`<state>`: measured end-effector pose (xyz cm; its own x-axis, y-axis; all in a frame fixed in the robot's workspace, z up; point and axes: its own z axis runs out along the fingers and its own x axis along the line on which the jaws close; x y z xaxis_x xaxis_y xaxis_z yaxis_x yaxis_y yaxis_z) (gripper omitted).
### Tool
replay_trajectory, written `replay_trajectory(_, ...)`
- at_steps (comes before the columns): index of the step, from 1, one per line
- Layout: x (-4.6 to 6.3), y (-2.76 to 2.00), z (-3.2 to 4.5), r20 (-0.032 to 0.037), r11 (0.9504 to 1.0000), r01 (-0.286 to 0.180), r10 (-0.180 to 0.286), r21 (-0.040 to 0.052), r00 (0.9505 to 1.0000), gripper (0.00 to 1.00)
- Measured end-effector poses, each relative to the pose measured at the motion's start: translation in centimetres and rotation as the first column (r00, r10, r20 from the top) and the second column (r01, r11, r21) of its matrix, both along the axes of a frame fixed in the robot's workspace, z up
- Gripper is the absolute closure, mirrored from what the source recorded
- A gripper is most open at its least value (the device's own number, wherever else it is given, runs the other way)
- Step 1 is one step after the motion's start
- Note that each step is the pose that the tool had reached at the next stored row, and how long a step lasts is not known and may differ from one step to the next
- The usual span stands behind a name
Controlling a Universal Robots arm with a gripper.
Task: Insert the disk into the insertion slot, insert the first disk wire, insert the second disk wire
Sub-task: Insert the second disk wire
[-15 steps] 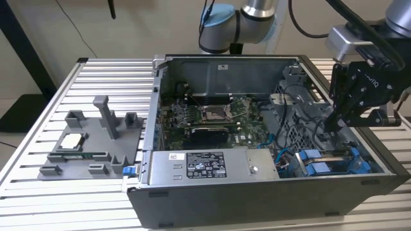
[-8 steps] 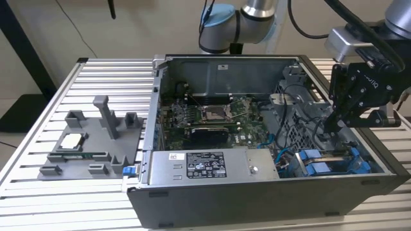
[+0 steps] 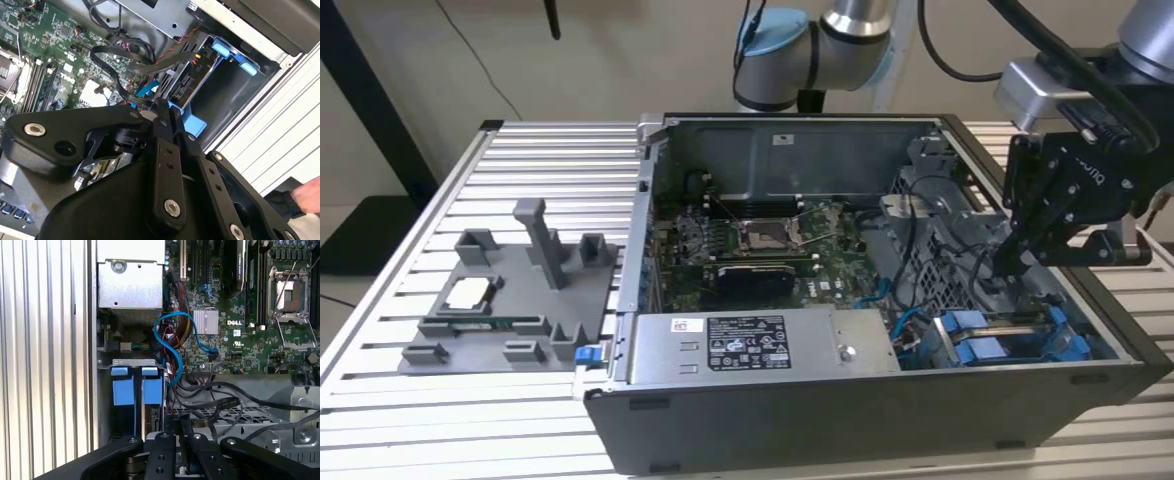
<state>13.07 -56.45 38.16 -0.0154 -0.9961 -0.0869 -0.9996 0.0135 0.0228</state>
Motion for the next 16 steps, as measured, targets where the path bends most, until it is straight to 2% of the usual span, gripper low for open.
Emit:
replay_trajectory(5, 0.0, 0.0, -0.32, 0.0023, 1.0, 0.0, 0.0, 0.0003, 1.0, 0.84)
replay_trajectory(8, 0.0, -0.04, -0.8, 0.0084, 1.0, 0.0, 0.0, 0.0002, 1.0, 0.84)
replay_trajectory(12, 0.2, -0.31, -1.51, 0.0093, 1.0, 0.0, 0.0, 0.0003, 1.0, 0.84)
replay_trajectory(16, 0.4, -0.39, -2.09, 0.0106, 1.0, 0.0, 0.0, -0.0096, 0.9999, 0.84)
